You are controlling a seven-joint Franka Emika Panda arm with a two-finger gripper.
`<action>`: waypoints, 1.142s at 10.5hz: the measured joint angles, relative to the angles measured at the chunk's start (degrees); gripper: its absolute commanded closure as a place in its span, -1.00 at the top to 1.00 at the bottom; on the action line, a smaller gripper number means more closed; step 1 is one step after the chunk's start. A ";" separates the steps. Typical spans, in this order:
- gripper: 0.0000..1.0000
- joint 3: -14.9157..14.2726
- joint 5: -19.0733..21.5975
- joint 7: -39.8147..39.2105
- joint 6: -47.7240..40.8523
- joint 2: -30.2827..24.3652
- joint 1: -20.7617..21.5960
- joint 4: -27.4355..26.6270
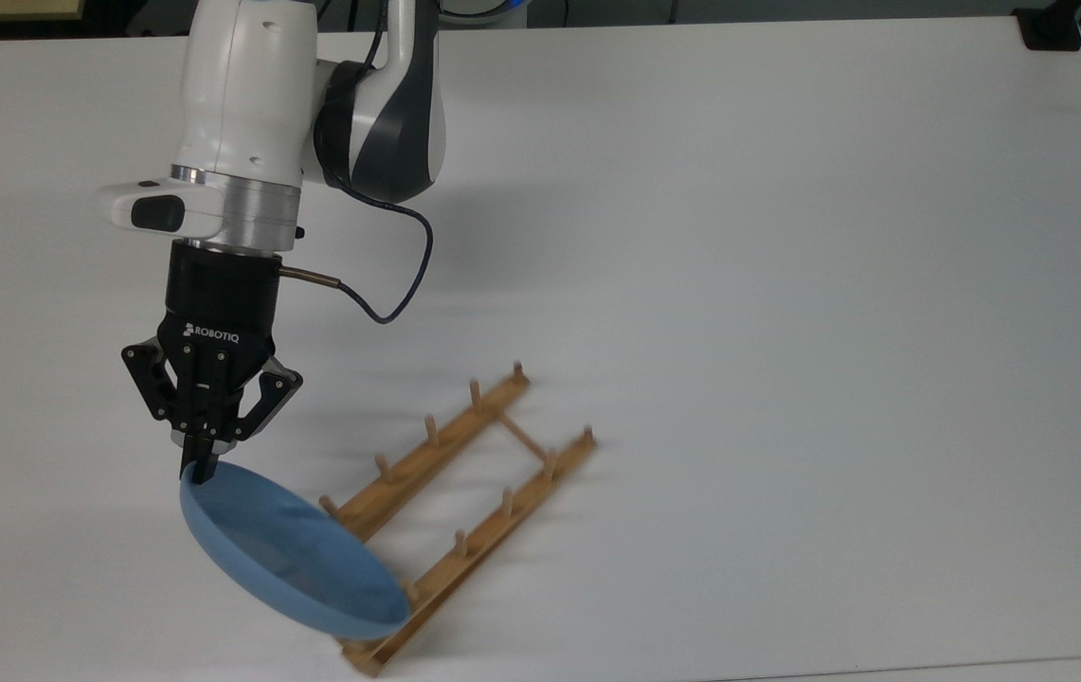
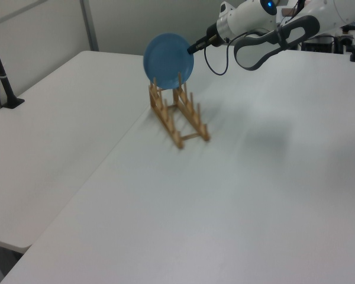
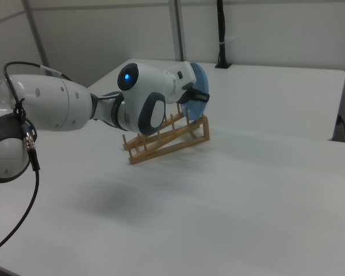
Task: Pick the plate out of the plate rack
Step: 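Close the gripper on the blue plate's rim, then lift the blue plate out of the rack and carry it away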
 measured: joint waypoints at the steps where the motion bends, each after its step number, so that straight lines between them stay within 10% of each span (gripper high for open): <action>1: -1.00 0.00 0.00 0.00 0.00 0.00 0.00 0.10; 7: -1.00 -0.02 2.12 3.54 -0.81 -5.87 -0.50 2.17; 12: -1.00 0.21 2.48 6.56 -44.06 -22.00 -0.58 1.85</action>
